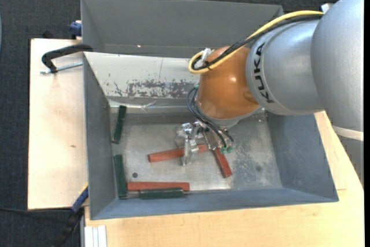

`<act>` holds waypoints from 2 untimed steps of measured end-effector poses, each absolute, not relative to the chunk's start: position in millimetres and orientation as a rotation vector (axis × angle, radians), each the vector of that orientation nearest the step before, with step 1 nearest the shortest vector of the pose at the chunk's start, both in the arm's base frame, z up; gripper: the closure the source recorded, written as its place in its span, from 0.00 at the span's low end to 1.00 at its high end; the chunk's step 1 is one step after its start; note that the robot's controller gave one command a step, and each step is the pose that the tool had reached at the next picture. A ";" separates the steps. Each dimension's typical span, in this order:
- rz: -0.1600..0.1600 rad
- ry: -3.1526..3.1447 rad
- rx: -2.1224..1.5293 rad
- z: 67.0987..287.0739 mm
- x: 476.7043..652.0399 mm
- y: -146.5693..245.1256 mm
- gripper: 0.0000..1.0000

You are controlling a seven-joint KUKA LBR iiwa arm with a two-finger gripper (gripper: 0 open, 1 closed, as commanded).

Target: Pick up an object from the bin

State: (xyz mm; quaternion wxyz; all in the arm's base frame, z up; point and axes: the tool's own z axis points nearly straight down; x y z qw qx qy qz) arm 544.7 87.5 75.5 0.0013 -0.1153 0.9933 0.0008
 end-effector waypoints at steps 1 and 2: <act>0.003 3.118 -0.361 75.5 544.7 87.4 1.00; 0.002 3.118 -0.306 225.6 555.2 70.9 1.00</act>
Offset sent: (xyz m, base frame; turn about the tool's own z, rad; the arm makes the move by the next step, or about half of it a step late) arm 0.0086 -0.0175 0.1477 0.0350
